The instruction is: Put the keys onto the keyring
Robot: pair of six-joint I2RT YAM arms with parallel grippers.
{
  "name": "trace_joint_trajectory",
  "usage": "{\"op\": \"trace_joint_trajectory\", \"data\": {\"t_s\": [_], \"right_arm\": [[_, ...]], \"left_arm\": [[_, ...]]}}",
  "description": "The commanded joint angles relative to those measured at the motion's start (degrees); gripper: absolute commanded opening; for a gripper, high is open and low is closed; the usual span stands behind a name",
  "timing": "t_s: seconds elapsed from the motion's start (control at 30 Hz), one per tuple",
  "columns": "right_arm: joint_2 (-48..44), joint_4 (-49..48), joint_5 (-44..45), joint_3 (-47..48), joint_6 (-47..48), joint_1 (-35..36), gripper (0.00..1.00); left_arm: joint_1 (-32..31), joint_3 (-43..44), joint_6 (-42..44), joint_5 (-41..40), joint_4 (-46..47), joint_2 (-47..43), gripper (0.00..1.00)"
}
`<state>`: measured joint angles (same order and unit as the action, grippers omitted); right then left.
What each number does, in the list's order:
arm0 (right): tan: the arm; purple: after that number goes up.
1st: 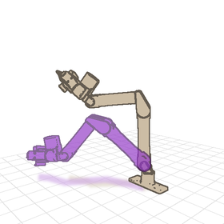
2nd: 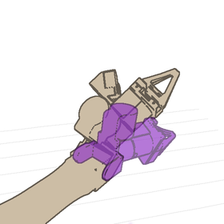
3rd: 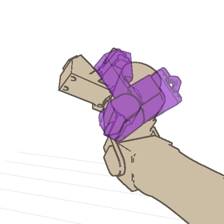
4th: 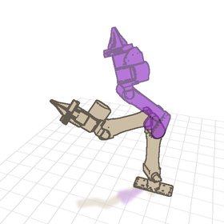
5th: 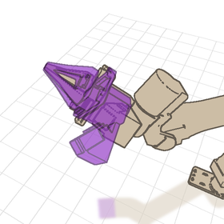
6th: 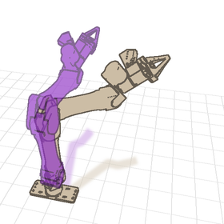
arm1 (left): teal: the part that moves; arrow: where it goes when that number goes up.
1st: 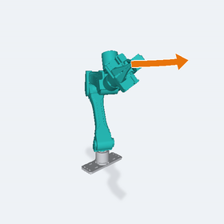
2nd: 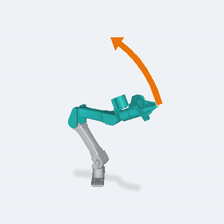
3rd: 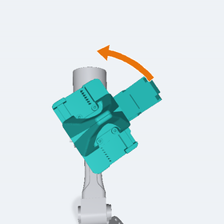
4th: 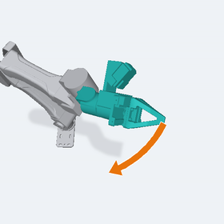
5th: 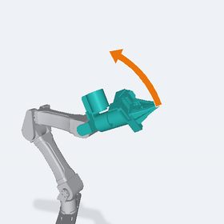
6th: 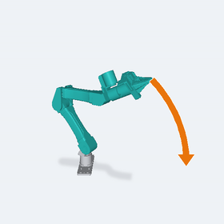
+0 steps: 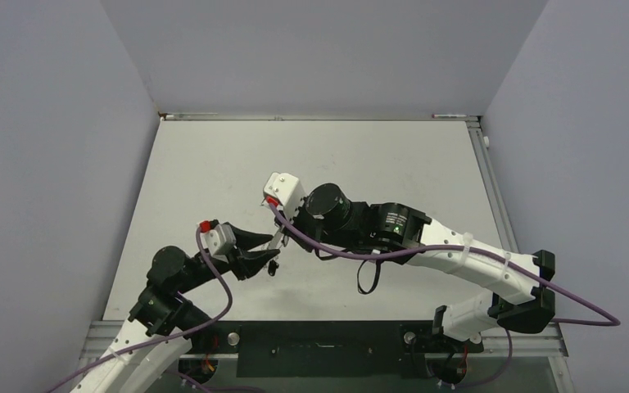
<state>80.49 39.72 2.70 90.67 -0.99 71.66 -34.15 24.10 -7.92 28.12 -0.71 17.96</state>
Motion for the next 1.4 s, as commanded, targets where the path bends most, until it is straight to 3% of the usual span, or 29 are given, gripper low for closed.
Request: {"op": "trace_joint_trajectory", "data": {"t_s": [0.0,0.27,0.7,0.9,1.17,1.37], "right_arm": [[-0.08,-1.55,0.72,3.61,-1.57,-0.30,0.05],[0.44,-0.65,0.85,4.07,-1.74,-0.39,0.05],[3.88,5.99,1.87,6.28,-3.99,-2.39,0.05],[5.47,10.01,-1.06,6.98,-6.65,-5.15,0.05],[9.57,12.71,-4.46,6.92,-9.46,-7.08,0.05],[11.76,13.56,-6.46,5.71,-12.66,-8.31,0.05]], "left_arm": [[0.05,3.17,1.26,1.50,2.05,2.20,0.33],[0.01,2.97,1.62,1.64,2.59,2.79,0.00],[-1.97,4.12,6.39,-3.12,-3.30,3.04,0.00],[-6.63,5.36,10.68,-11.02,-7.54,3.79,0.00],[-9.43,6.89,12.29,-13.93,-9.98,7.41,0.00],[-9.87,7.43,13.28,-22.31,-13.28,7.80,0.00]]}}
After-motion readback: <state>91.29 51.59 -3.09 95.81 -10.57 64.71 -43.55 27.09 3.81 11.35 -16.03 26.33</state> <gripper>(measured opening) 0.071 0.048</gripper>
